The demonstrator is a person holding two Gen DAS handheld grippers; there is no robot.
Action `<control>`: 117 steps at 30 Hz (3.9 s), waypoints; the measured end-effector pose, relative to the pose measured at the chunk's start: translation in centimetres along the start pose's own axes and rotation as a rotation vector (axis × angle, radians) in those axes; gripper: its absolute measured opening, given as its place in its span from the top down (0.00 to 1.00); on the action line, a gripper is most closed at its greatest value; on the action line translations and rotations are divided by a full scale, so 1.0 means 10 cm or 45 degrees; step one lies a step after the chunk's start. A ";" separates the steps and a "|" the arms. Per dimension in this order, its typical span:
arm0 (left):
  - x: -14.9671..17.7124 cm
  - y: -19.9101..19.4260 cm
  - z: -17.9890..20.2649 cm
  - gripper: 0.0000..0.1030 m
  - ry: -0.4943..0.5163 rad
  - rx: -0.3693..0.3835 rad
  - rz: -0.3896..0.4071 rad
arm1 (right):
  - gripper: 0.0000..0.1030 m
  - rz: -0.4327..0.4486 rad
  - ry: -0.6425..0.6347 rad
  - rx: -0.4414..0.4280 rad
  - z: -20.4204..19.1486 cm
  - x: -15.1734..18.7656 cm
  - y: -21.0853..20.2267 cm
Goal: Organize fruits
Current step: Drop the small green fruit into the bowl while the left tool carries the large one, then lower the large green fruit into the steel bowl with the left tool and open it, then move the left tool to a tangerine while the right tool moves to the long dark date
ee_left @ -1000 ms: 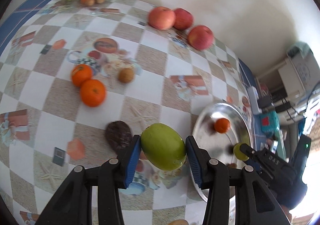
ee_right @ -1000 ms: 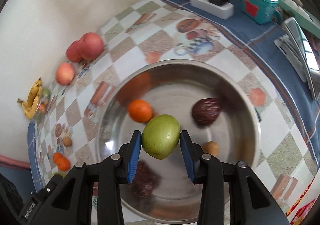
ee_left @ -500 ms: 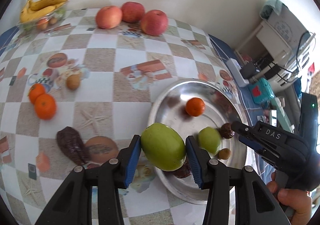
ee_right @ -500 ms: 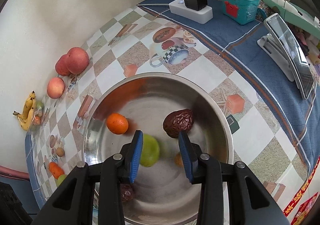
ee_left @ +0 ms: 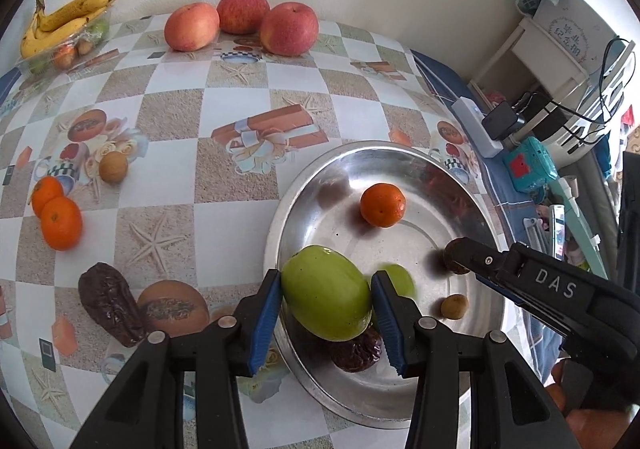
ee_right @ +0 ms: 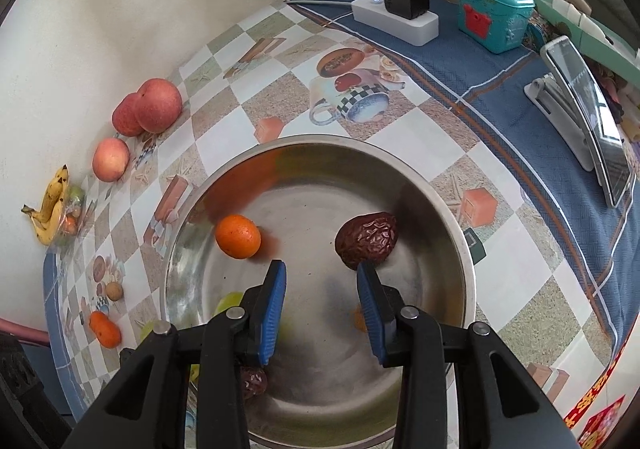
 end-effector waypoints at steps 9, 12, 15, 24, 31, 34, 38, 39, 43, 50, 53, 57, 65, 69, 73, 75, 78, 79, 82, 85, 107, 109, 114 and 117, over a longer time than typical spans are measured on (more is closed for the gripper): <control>0.01 0.03 0.06 0.53 -0.006 0.007 -0.011 | 0.63 -0.009 -0.082 0.022 -0.11 0.02 0.03; 0.01 0.04 0.07 0.52 0.006 -0.005 -0.010 | 0.63 -0.008 -0.090 0.030 -0.11 0.01 0.03; 0.00 0.02 0.06 0.52 0.001 -0.001 -0.001 | 0.63 -0.010 -0.095 0.033 -0.12 0.01 0.03; -0.05 -0.05 0.05 0.51 0.017 0.002 0.015 | 0.63 -0.013 -0.094 0.033 -0.12 0.01 0.03; -0.11 -0.13 -0.05 0.48 0.003 -0.031 0.037 | 0.63 -0.024 -0.101 0.025 -0.15 0.05 0.06; -0.17 -0.20 -0.16 0.47 -0.022 -0.062 0.064 | 0.63 -0.031 -0.107 0.020 -0.16 0.05 0.06; -0.26 -0.28 -0.41 0.46 -0.104 -0.123 0.089 | 0.63 -0.036 -0.128 0.012 -0.21 0.06 0.06; -0.27 -0.29 -0.48 0.46 -0.121 -0.151 0.090 | 0.63 -0.036 -0.138 0.011 -0.24 0.07 0.06; -0.28 -0.35 -0.86 0.46 -0.200 -0.318 0.078 | 0.63 -0.035 -0.196 0.017 -0.36 0.11 0.06; -0.31 -0.49 -1.27 0.44 -0.346 -0.364 0.097 | 0.63 -0.019 -0.335 0.012 -0.64 0.16 0.06; -0.30 -0.48 -1.32 0.39 -0.366 -0.364 0.082 | 0.63 -0.013 -0.395 0.005 -0.77 0.20 0.05; -0.24 -0.42 -1.32 0.28 -0.376 -0.370 0.035 | 0.63 -0.004 -0.470 -0.007 -0.92 0.24 0.04; -0.18 -0.40 -1.43 0.00 -0.363 -0.475 0.019 | 0.19 0.025 -0.574 0.037 -1.04 0.27 0.09; -0.19 -0.45 -1.49 0.00 -0.367 -0.509 0.036 | 0.12 0.049 -0.625 0.069 -1.06 0.28 0.07; -0.21 -0.49 -1.53 0.00 -0.403 -0.493 0.039 | 0.12 0.057 -0.645 0.056 -1.10 0.28 0.08; -0.24 -0.54 -1.56 0.00 -0.418 -0.478 0.048 | 0.12 0.039 -0.648 0.046 -1.11 0.30 0.11; -0.32 -0.67 -1.63 0.00 -0.445 -0.475 0.095 | 0.12 0.030 -0.651 0.051 -1.11 0.32 0.13; -0.34 -0.72 -1.67 0.00 -0.449 -0.480 0.111 | 0.12 0.033 -0.654 0.051 -1.11 0.32 0.13; -0.41 -0.83 -1.79 0.00 -0.442 -0.510 0.132 | 0.12 0.051 -0.657 0.041 -1.14 0.31 0.12; -0.42 -0.87 -1.93 0.00 -0.449 -0.528 0.126 | 0.12 0.049 -0.668 0.033 -1.17 0.32 0.12; -0.38 -1.00 -2.54 0.00 -0.639 -0.483 0.116 | 0.12 -0.051 -0.814 -0.110 -2.16 0.79 0.27; -0.38 -0.92 -2.51 0.00 -0.631 -0.459 0.095 | 0.12 -0.065 -0.843 -0.108 -2.24 0.86 0.31; -0.37 -0.68 -2.41 0.00 -0.595 -0.408 0.020 | 0.12 -0.110 -0.884 -0.078 -2.31 0.97 0.47; -0.37 -0.56 -2.34 0.00 -0.586 -0.358 0.000 | 0.12 -0.133 -0.898 -0.057 -2.32 1.00 0.56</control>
Point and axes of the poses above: each gripper's, at about its wrist camera, not at the fingertips, and y roughly the way its jaws point, z to its right, x to its underside, the point moved 9 cm from there along y, roughly the way its jaws point, and after that the axes turned 6 degrees about -y, right-handed, at the moved point
